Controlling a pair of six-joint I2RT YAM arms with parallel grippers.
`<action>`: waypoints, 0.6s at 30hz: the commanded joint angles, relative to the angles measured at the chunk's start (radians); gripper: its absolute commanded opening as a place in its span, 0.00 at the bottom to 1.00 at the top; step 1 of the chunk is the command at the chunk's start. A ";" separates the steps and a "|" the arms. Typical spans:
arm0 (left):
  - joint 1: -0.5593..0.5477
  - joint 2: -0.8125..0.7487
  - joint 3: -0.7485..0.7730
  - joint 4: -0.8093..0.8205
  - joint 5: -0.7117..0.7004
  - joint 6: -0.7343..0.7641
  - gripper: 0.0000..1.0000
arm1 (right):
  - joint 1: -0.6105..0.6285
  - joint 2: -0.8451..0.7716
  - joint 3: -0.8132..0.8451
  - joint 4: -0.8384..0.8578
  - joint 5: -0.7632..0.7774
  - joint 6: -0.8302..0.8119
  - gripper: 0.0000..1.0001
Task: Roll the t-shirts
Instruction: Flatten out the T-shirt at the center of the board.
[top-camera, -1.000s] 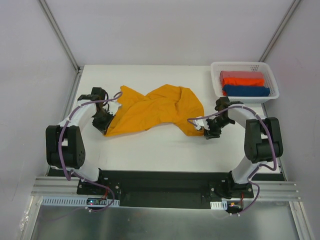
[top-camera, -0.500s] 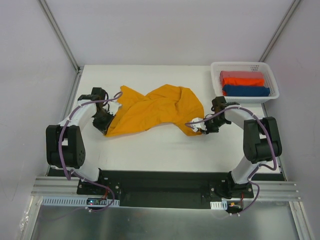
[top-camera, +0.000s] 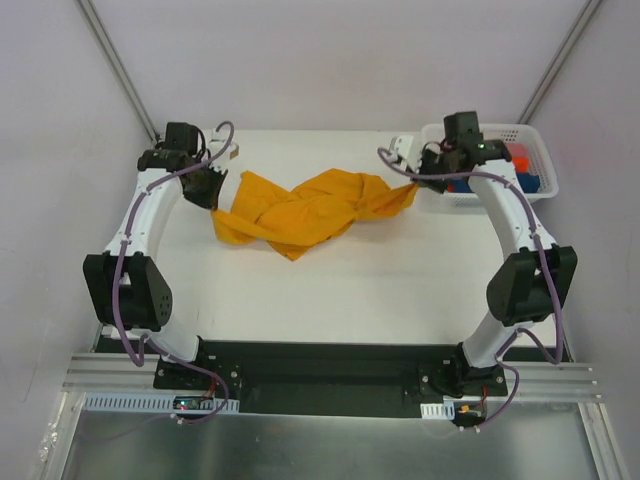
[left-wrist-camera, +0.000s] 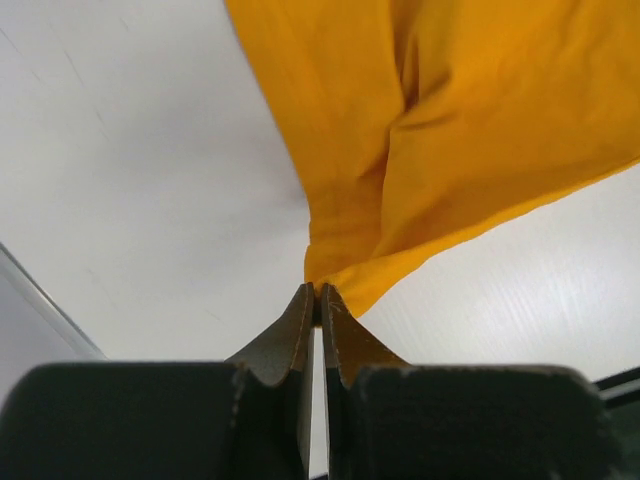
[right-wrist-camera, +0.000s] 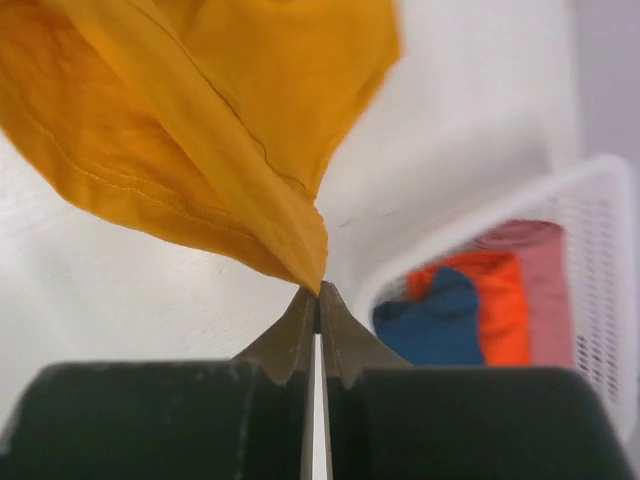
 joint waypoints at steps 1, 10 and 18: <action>0.002 -0.050 0.142 -0.011 0.108 -0.066 0.00 | 0.002 -0.023 0.223 -0.159 0.063 0.408 0.01; 0.003 -0.224 0.227 0.046 0.096 -0.083 0.00 | 0.077 -0.063 0.456 -0.068 0.455 0.660 0.01; 0.005 -0.298 0.358 0.109 -0.030 -0.183 0.00 | 0.068 -0.121 0.595 -0.015 0.362 0.802 0.01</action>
